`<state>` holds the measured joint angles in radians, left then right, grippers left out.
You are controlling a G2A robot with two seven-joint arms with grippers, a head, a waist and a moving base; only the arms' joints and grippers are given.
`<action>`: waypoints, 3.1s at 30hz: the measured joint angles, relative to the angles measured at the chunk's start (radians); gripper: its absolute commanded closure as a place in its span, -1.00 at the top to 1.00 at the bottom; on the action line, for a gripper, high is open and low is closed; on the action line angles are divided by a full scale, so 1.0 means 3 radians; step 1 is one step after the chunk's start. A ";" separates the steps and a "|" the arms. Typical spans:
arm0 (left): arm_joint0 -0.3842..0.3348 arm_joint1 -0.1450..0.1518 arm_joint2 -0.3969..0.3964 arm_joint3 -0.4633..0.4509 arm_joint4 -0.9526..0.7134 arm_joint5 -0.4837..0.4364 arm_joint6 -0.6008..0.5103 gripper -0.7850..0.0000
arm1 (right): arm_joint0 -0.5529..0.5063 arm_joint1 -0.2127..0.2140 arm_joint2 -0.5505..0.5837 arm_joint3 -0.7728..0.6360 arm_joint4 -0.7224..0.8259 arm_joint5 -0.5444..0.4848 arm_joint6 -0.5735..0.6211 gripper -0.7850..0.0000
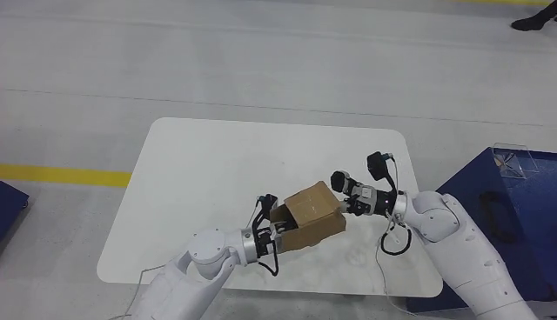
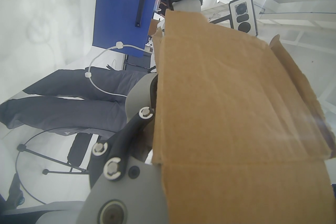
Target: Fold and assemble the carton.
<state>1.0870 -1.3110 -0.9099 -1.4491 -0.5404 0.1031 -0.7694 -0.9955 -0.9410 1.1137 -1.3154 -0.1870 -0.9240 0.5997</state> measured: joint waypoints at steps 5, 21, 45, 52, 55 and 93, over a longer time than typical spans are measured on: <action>-0.0012 -0.0009 0.0011 0.0019 -0.0010 -0.0024 -0.0005 -1.00 | -0.0007 -0.0025 -0.0072 0.0014 -0.0083 0.0014 -0.0083 1.00; 0.0033 -0.0015 -0.0009 -0.0016 -0.0019 -0.0067 0.0091 -1.00 | 0.0023 0.0005 0.0040 0.0104 0.0096 -0.0051 -0.0024 1.00; 0.0087 -0.0085 0.0071 0.0106 -0.0109 -0.0400 0.0237 -1.00 | 0.0016 -0.0005 -0.0008 -0.0061 0.0035 0.0050 -0.0017 1.00; 0.0118 -0.0113 0.0023 0.0148 -0.0220 -0.0604 0.0415 -1.00 | -0.0052 0.0032 0.0234 -0.0038 -0.0032 0.0017 -0.0251 1.00; 0.0166 -0.0111 -0.0059 0.0127 -0.0271 -0.0730 0.0512 -1.00 | -0.0127 0.0069 0.0390 -0.0024 0.0039 -0.0016 -0.0270 1.00; 0.0318 -0.0100 -0.0224 0.0032 0.0102 -0.0915 0.0481 -1.00 | -0.0080 -0.0113 0.0149 -0.0357 -0.1465 0.0853 -0.1216 1.00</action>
<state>1.1824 -1.3411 -0.9770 -1.4395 -0.5097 -0.1714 -0.6250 -1.0196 -0.9750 1.1585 -1.4225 -0.6266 -0.6682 0.2350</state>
